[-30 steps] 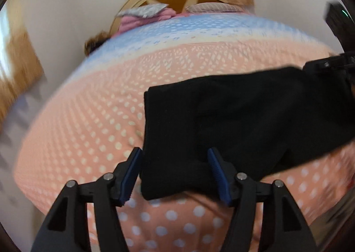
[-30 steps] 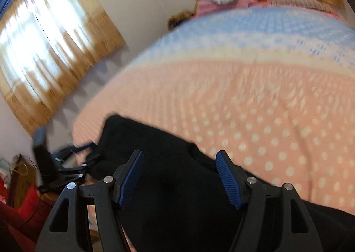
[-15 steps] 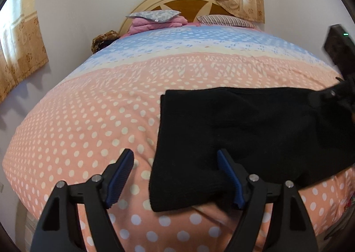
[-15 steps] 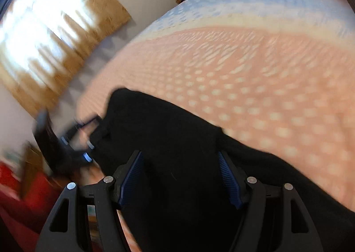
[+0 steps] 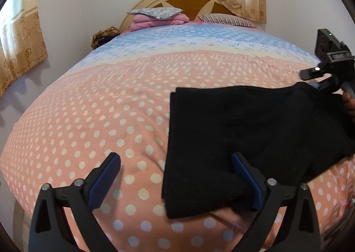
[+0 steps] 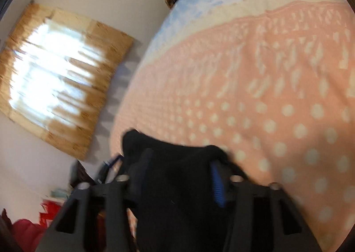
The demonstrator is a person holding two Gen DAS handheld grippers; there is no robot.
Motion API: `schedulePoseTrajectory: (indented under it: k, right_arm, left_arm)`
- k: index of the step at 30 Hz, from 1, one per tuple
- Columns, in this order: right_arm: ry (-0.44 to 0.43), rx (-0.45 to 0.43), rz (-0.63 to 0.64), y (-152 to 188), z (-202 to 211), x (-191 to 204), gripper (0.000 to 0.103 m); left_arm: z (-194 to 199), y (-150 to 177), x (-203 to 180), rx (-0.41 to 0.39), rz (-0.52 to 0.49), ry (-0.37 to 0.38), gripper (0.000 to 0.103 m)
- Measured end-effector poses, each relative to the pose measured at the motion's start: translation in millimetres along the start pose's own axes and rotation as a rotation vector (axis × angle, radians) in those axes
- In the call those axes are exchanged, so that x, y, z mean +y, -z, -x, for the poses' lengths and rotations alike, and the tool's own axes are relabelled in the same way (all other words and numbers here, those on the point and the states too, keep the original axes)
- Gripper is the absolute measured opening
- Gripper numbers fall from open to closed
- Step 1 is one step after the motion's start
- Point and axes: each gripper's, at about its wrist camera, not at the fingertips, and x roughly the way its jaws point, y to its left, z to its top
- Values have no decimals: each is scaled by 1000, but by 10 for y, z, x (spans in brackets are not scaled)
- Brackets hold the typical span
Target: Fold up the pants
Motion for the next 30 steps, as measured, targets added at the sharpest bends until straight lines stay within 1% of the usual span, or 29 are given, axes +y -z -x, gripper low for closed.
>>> schedulePoseTrajectory:
  k: [1,2,3,4,5,6,7,9,10,11,13,14,15,16,17,18,21,22,23,24,25,26,27,30]
  right_arm:
    - [19,3,-4,11,75,25,46]
    - [89,-25,1,35,246,53,47]
    - [173,-81,18,55,457,97,47]
    - [254,-157,32,91,733,129,47]
    - [338,-226,36,130,995,148,47]
    - [448,-288,31,168,1249,149,47]
    - [593,-358,10,208,1517,127,47]
    - [861,-494,-77,286,2013,13,48]
    - [933,-518,-110,298,2130,-40,48]
    - [1034,-526,-167,303,2285,-165,48]
    - [1159,-533,-268,304,2474,-406,48]
    - [1203,-523,-304,299,2537,-533,48]
    - [1252,-491,-338,280,2577,-681,48]
    - [1299,-446,-380,246,2576,-834,48]
    - [1323,-417,-424,256,2565,-962,48]
    - [1320,-400,-456,264,2552,-1072,48]
    - [1287,-411,-430,332,2546,-1155,47]
    - [1258,-426,-437,363,2599,-1167,34]
    - [1237,-438,-447,420,2670,-1185,11]
    - [1215,-449,-453,449,2700,-1183,6]
    - [1155,-479,-458,526,2822,-1173,6]
    - [1074,-523,-468,630,2951,-1211,6]
    - [1010,-567,-480,749,3074,-1169,6]
    - [857,-722,-497,1263,3447,-951,5]
  left_arm:
    - [58,-40,1,-5,-6,-4,100]
    - [150,-89,-3,-31,-17,-16,100]
    - [215,-125,-5,-54,-26,-26,100]
    - [306,-188,-14,-89,-31,-46,100]
    - [344,-239,-19,-105,-29,-52,100]
    - [364,-284,-26,-116,-22,-49,100]
    - [353,-342,-50,-123,-7,-24,100]
    - [236,-405,-87,-107,7,4,99]
    - [135,-426,-158,-84,8,11,98]
    - [66,-432,-209,-71,9,21,97]
    - [-95,-415,-322,-30,15,40,94]
    - [-161,-386,-391,-7,16,44,94]
    - [-212,-354,-426,9,13,39,94]
    - [-275,-316,-466,29,8,14,95]
    - [-316,-284,-490,34,14,-6,96]
    - [-314,-269,-487,23,38,-6,97]
    - [-331,-277,-455,45,64,-4,101]
    - [-351,-277,-420,60,93,9,102]
    - [-366,-279,-391,71,114,21,103]
    - [-378,-278,-365,79,132,31,103]
    - [-384,-277,-351,83,142,36,103]
    - [-378,-269,-372,81,137,31,103]
    - [-371,-266,-388,80,132,23,103]
    - [-354,-244,-393,83,139,18,103]
